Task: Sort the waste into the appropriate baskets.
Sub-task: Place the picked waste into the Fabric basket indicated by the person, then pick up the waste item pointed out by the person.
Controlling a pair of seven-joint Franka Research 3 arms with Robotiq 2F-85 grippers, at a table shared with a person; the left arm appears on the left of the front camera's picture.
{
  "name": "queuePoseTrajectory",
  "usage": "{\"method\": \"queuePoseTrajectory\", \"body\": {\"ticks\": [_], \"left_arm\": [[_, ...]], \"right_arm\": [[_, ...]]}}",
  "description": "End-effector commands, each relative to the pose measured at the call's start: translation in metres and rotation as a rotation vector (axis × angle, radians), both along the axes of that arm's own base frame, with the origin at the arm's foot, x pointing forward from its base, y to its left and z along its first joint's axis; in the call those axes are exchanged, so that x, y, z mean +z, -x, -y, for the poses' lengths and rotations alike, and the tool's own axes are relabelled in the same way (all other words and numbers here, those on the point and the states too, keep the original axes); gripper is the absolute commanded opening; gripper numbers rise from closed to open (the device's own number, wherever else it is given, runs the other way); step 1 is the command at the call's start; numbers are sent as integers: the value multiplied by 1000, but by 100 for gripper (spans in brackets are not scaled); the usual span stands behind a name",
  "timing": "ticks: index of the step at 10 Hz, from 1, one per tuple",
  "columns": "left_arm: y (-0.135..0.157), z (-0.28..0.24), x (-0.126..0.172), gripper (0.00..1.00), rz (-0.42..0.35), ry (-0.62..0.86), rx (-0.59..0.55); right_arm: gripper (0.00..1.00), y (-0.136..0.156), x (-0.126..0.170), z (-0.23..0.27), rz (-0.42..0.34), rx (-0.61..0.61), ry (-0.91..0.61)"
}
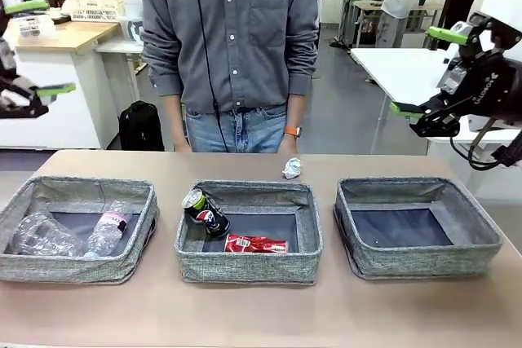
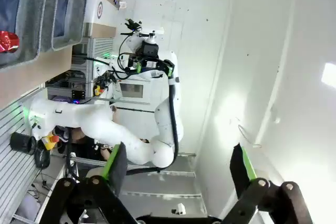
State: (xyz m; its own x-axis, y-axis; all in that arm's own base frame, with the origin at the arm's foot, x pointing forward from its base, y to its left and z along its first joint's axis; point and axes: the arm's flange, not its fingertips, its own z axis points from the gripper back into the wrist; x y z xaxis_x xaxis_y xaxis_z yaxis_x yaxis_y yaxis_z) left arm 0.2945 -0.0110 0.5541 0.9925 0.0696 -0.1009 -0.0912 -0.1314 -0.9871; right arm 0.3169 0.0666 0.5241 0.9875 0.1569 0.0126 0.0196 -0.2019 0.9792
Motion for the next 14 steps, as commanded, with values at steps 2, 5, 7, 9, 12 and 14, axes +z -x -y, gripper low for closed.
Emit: {"method": "queuePoseTrajectory", "body": {"ticks": [2, 5, 7, 9, 12, 14], "left_arm": [[-12, 24, 31, 100, -36, -141, -37], [-12, 24, 31, 100, -36, -141, -37], [-12, 24, 31, 100, -36, -141, -37], [-12, 24, 31, 100, -36, -141, -37], [-12, 24, 31, 100, -36, -141, -37], [-12, 24, 31, 100, -36, -141, -37]], "right_arm": [[100, 1, 4, -1, 6, -5, -26], [100, 1, 4, -1, 6, -5, -26], [100, 1, 4, -1, 6, -5, -26], [100, 1, 4, -1, 6, -5, -26], [100, 1, 4, -1, 6, -5, -26], [100, 1, 4, -1, 6, -5, -26]]}}
